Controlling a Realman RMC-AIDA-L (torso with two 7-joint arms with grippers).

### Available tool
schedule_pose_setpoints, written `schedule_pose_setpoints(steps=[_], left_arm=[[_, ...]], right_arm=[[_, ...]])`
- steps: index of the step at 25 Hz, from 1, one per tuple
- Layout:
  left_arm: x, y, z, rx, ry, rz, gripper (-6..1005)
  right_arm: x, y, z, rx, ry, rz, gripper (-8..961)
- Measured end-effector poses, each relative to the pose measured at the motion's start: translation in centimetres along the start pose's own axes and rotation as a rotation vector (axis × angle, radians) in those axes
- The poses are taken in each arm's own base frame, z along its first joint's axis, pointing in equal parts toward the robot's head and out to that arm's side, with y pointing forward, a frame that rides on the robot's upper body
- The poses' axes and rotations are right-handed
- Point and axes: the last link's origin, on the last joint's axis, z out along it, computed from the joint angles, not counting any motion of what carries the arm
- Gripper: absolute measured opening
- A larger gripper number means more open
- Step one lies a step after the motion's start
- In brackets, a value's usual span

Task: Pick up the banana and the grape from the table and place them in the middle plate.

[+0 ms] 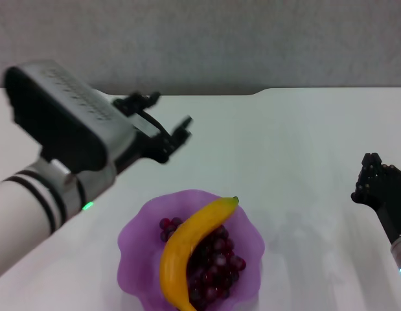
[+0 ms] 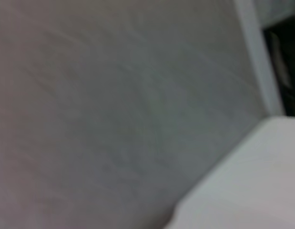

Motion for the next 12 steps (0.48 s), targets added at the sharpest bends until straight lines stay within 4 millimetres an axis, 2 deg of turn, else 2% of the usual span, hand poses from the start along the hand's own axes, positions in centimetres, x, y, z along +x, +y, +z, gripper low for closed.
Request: schedule_pose_setpoints(steps=[2,7,12], left_arm=[[0.1,-0.8,-0.8,0.056,0.060,-0.003,716],[-0.3,-1.8,-2.0,0.146,0.151,-0.022,508],[-1.6,-3.0,-3.1,0.261,0.270,-0.048,354]], right_arm=[[0.0,0.0,0.0,0.000,0.000,0.000,41],[0.0,0.0,0.0,0.001,0.001,-0.002,41],[0.1,-0.1,0.0,0.002,0.001,-0.003,41]])
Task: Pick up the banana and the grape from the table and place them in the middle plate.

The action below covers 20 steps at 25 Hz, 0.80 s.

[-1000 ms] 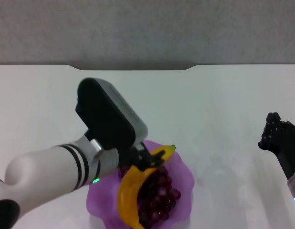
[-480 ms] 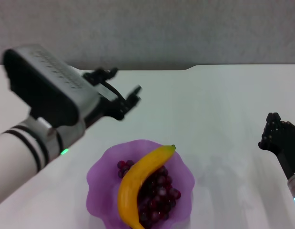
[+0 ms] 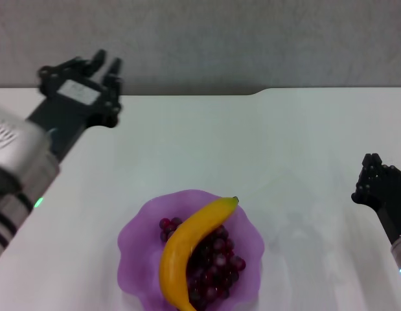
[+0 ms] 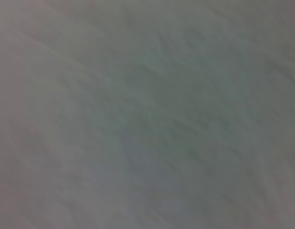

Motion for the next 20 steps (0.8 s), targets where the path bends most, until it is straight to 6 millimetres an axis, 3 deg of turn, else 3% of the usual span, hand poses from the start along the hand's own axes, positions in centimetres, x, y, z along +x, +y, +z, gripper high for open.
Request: schedule_pose_setpoints(steps=[9,14,20], left_arm=[[-2.7,-1.9,-4.0,0.172,0.350,-0.105,65],[-4.9,-2.6,-5.1,0.139,0.430,-0.177,69],[-8.0,-2.6,-5.0,0.111,0.334,-0.152,70]], right_arm=[[0.0,0.0,0.0,-0.001,-0.001,0.001,41],[0.0,0.0,0.1,-0.001,-0.001,-0.001,41],[0.0,-0.1,0.2,-0.001,-0.001,-0.012,41]])
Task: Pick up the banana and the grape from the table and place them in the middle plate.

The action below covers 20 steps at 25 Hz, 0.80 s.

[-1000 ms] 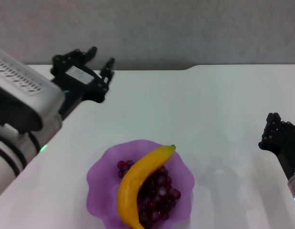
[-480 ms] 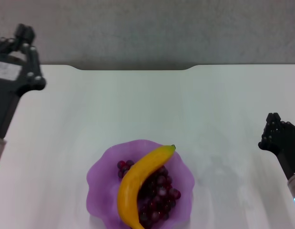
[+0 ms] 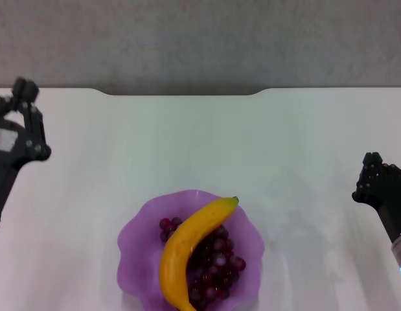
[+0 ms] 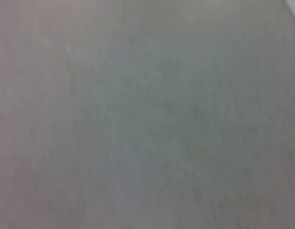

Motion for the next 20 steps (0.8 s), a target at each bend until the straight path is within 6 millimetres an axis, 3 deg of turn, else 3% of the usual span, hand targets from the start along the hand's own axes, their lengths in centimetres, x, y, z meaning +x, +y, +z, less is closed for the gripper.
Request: schedule_pose_setpoints(steps=[9,20], left_arm=[[-4.2,-2.4,-0.3,0.093,-0.206,-0.006,72],[-5.6,-4.3,-0.2,0.211,-0.280,-0.034,74]], right_arm=[[0.0,-0.3,0.1,0.007,0.000,-0.008,41],[-0.6,-1.8,1.8,0.027,-0.031,-0.083,41]])
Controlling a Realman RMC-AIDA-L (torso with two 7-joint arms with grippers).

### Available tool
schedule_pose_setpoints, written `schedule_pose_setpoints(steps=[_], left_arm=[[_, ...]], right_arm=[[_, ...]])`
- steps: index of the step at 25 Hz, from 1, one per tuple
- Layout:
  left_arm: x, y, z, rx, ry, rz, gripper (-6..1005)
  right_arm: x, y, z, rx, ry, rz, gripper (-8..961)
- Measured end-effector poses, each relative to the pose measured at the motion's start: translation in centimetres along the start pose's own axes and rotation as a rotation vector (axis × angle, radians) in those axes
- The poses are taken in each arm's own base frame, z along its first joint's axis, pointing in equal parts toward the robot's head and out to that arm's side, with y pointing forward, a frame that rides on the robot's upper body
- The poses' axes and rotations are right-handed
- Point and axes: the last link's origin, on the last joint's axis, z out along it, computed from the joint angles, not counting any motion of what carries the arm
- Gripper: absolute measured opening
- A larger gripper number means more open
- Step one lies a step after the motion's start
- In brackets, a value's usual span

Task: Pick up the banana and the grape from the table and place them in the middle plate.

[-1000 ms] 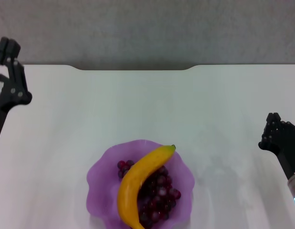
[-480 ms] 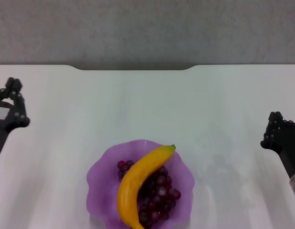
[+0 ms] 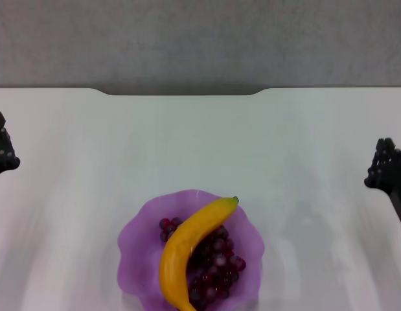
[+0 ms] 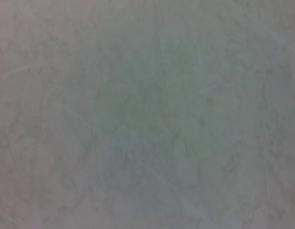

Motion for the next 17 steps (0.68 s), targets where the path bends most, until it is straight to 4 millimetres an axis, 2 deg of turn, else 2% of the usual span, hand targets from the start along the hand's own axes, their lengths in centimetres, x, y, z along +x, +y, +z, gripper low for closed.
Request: schedule_pose_setpoints(steps=[6,12,17], left_arm=[[0.1,0.1,0.3,-0.004,0.006,-0.003,74],[0.2,0.4,0.8,-0.013,0.008,0.000,70],[0.2,0.5,1.0,-0.018,0.007,0.004,70]], right_arm=[[-1.2,-1.2,0.8,0.056,-0.066,-0.016,41],[-1.4,-2.6,1.1,0.101,-0.085,-0.036,41],[-2.6,-4.0,2.9,0.155,-0.114,-0.043,41]])
